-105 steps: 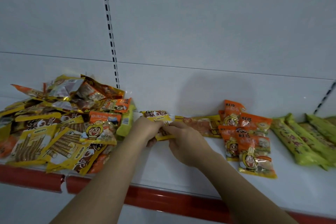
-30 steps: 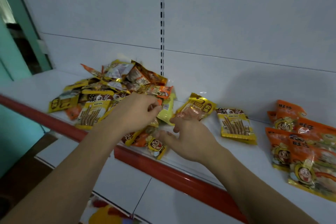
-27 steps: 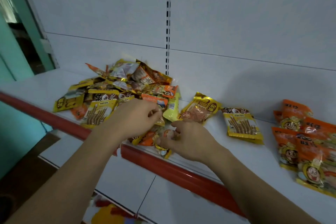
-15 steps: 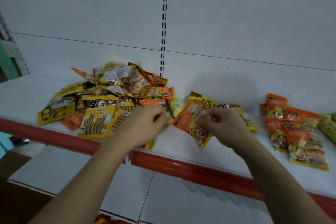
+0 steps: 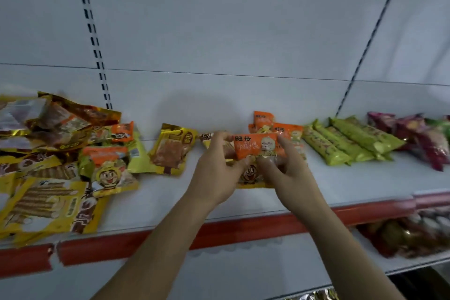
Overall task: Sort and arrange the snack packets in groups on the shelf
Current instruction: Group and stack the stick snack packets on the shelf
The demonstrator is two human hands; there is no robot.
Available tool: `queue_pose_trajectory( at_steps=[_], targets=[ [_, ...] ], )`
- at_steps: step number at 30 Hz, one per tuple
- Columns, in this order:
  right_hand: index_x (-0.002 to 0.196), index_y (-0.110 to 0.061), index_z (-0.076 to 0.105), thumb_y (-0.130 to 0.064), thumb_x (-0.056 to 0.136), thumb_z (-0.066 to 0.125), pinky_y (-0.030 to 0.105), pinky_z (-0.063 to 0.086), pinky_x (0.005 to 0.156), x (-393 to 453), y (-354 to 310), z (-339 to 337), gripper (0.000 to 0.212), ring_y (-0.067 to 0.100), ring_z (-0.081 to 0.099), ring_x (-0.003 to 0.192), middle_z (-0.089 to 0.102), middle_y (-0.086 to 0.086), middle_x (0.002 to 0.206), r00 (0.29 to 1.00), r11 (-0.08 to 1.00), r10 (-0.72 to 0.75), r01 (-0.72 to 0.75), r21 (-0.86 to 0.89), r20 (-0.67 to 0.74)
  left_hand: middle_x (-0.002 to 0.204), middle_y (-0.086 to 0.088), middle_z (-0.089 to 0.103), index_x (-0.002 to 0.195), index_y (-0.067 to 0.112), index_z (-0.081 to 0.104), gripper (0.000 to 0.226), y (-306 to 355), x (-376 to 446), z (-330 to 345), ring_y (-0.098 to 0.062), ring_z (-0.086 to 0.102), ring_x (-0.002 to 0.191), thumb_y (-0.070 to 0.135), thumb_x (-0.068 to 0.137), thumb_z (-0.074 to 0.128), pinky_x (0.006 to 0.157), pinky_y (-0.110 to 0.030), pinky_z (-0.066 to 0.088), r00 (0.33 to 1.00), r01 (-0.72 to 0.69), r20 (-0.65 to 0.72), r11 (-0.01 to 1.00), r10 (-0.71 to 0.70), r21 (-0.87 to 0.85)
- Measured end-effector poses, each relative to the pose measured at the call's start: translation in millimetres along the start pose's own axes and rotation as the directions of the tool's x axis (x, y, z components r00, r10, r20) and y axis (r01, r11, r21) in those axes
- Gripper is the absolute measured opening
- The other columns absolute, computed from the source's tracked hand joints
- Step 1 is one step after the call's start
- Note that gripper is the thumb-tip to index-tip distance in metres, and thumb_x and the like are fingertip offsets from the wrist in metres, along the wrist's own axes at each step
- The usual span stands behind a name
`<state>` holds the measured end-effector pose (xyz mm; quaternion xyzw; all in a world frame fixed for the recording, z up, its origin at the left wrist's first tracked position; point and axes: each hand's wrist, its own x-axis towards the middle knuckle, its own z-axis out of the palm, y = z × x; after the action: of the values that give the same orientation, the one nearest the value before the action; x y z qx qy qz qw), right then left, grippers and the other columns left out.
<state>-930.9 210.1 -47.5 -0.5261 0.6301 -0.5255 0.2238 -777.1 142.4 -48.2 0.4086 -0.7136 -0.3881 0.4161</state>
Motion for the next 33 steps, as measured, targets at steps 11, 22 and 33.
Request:
queue_pose_trajectory(
  at_steps=[11, 22, 33],
  targets=[
    [0.137, -0.014, 0.053, -0.026, 0.091, 0.066, 0.042, 0.046, 0.082, 46, 59, -54, 0.049, 0.036, 0.056, 0.102, 0.063, 0.015, 0.115, 0.981, 0.757, -0.133, 0.008, -0.653, -0.143, 0.091, 0.016, 0.068, 0.132, 0.02, 0.058, 0.04, -18, 19, -17, -0.013, 0.067, 0.091, 0.029, 0.095, 0.07, 0.086, -0.041, 0.055, 0.995, 0.02, -0.096, 0.903, 0.024, 0.429],
    [0.116, -0.007, 0.069, -0.019, 0.09, 0.065, 0.047, 0.052, 0.088, 54, 21, 52, 0.03, 0.037, 0.057, 0.104, 0.065, 0.013, 0.112, 0.725, 0.578, -0.675, 0.634, -0.514, 0.137, 0.108, -0.005, 0.069, 0.118, 0.015, 0.068, 0.031, -27, -24, -70, -0.031, 0.064, 0.1, 0.031, 0.091, 0.067, 0.08, -0.043, 0.053, 0.938, 0.083, -0.252, 0.555, 0.236, 0.828],
    [0.153, -0.02, 0.034, -0.051, 0.087, 0.055, 0.049, 0.033, 0.115, 32, -36, 197, 0.076, 0.028, 0.029, 0.144, 0.039, 0.002, 0.153, 0.611, 0.522, -0.418, 0.767, -0.373, 0.672, 0.114, -0.004, 0.07, 0.138, 0.016, 0.055, 0.041, -54, -57, -172, -0.023, 0.066, 0.096, 0.04, 0.105, 0.05, 0.08, -0.041, 0.056, 0.879, 0.447, -0.46, 0.56, -0.128, 0.698]
  ],
)
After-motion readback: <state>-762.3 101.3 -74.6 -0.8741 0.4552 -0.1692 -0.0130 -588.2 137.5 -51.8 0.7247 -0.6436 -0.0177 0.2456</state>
